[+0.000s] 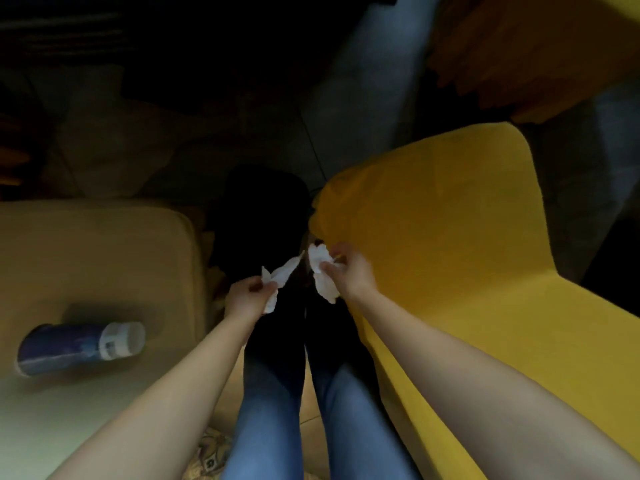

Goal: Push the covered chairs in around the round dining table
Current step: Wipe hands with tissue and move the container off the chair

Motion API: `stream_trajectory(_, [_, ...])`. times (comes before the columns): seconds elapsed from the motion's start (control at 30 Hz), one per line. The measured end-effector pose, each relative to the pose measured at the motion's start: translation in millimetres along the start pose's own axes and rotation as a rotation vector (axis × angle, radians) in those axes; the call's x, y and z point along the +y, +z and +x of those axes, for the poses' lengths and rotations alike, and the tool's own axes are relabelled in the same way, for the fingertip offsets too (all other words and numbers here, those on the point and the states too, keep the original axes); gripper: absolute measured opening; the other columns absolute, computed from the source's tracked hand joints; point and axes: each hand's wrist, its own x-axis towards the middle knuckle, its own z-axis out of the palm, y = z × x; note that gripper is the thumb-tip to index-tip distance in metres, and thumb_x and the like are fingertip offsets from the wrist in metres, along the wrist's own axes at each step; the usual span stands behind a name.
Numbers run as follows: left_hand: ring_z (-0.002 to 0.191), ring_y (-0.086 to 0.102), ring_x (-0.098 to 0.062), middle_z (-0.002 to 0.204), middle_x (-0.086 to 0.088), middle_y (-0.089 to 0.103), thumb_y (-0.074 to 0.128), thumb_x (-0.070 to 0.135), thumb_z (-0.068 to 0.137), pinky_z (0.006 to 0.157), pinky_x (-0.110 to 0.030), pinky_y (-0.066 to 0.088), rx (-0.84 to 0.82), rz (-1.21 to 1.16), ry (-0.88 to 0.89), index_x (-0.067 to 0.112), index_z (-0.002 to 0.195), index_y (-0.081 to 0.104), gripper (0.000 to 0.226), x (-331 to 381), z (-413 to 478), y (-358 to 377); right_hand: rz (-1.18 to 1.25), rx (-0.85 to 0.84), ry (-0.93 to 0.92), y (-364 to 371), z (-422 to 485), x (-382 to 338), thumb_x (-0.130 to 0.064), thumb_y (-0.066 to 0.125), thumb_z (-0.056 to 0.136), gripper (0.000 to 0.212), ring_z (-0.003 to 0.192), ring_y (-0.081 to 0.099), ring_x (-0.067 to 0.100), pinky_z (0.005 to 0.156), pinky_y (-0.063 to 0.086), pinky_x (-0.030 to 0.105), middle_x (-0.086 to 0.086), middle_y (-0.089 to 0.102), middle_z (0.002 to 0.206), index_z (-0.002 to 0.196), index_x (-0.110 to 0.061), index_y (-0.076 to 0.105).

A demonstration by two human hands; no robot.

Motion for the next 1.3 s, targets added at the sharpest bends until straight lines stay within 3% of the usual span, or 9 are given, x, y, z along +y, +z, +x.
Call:
stream_trajectory(0.17, [0.068, 0.052, -0.016, 0.084, -0.009, 0.057, 0.053, 0.019, 0.094, 0.057, -0.025, 0.041, 0.017, -0.279, -0.256, 0.012, 0.083, 0.058, 0.014, 1, 10, -14, 0.005, -0.045, -0.06, 25, 18, -46, -0.021, 0.054, 0.093, 0.02, 0.098, 0.058, 0.026, 0.08, 0.045, 0.035, 0.009, 0.061, 0.104, 0.111, -0.011, 0.056])
stream_trajectory(0.33, [0.09, 0.06, -0.025, 0.09, -0.01, 0.059, 0.048, 0.035, 0.096, 0.086, -0.037, 0.052, -0.047, -0.482, -0.42, 0.01, 0.104, 0.059, 0.028, 30, 29, -20, -0.067, -0.043, -0.01, 39, 42, -81, -0.017, 0.046, 0.098, 0.033, 0.116, 0.053, 0.028, 0.096, 0.042, 0.033, 0.013, 0.056, 0.128, 0.129, -0.008, 0.049])
stream_trajectory(0.47, [0.092, 0.058, -0.02, 0.096, -0.002, 0.06, 0.042, 0.041, 0.098, 0.09, -0.037, 0.048, -0.068, -0.54, -0.324, 0.015, 0.111, 0.056, 0.032, 36, 36, -28, -0.11, -0.113, 0.039, 49, 55, -94, -0.011, 0.036, 0.102, 0.037, 0.126, 0.045, 0.032, 0.094, 0.034, 0.023, 0.018, 0.046, 0.139, 0.137, 0.002, 0.039])
stream_trajectory(0.63, [0.098, 0.052, -0.019, 0.108, -0.005, 0.055, 0.043, 0.039, 0.097, 0.078, -0.031, 0.037, -0.024, -0.534, -0.303, 0.009, 0.129, 0.051, 0.044, 28, 41, -40, -0.179, -0.077, 0.057, 63, 57, -93, -0.014, 0.041, 0.1, 0.041, 0.125, 0.046, 0.03, 0.099, 0.038, 0.032, 0.013, 0.046, 0.141, 0.14, -0.008, 0.039])
stream_trajectory(0.83, [0.098, 0.059, -0.028, 0.121, -0.018, 0.057, 0.044, 0.016, 0.097, 0.063, -0.02, 0.047, 0.092, -0.498, -0.243, 0.0, 0.125, 0.052, 0.033, 12, 22, -64, -0.118, -0.104, 0.142, 79, 39, -102, -0.015, 0.047, 0.097, 0.039, 0.116, 0.055, 0.03, 0.095, 0.045, 0.035, 0.014, 0.055, 0.132, 0.136, -0.01, 0.047])
stream_trajectory(0.93, [0.078, 0.06, -0.022, 0.103, -0.015, 0.063, 0.048, 0.012, 0.093, 0.046, -0.013, 0.045, 0.21, -0.44, -0.094, 0.008, 0.104, 0.061, 0.017, -1, 10, -91, -0.183, -0.18, 0.138, 96, 26, -107, -0.014, 0.046, 0.096, 0.035, 0.114, 0.055, 0.027, 0.084, 0.046, 0.028, 0.017, 0.057, 0.131, 0.13, -0.006, 0.054])
stream_trajectory(1.07, [0.094, 0.058, -0.023, 0.104, -0.01, 0.067, 0.05, 0.014, 0.091, 0.077, -0.027, 0.04, 0.369, -0.289, 0.076, 0.011, 0.101, 0.066, 0.02, -19, -5, -141, -0.194, -0.271, 0.18, 126, 3, -118, -0.012, 0.041, 0.097, 0.032, 0.113, 0.058, 0.028, 0.099, 0.046, 0.038, 0.014, 0.061, 0.124, 0.122, -0.004, 0.059])
stream_trajectory(1.2, [0.096, 0.06, -0.026, 0.109, -0.009, 0.065, 0.049, 0.02, 0.093, 0.079, -0.029, 0.04, 0.568, -0.23, 0.072, 0.013, 0.108, 0.064, 0.022, -48, -16, -190, -0.256, -0.362, 0.172, 163, -20, -127, -0.013, 0.04, 0.097, 0.035, 0.113, 0.058, 0.025, 0.102, 0.044, 0.035, 0.011, 0.06, 0.126, 0.126, -0.003, 0.057])
stream_trajectory(1.3, [0.098, 0.058, -0.029, 0.118, -0.011, 0.056, 0.051, 0.019, 0.091, 0.083, -0.035, 0.042, 0.688, -0.161, 0.037, 0.012, 0.117, 0.059, 0.028, -82, -17, -215, -0.296, -0.473, 0.188, 190, -35, -136, -0.015, 0.041, 0.099, 0.032, 0.104, 0.058, 0.02, 0.09, 0.045, 0.029, 0.007, 0.06, 0.114, 0.124, -0.005, 0.058])
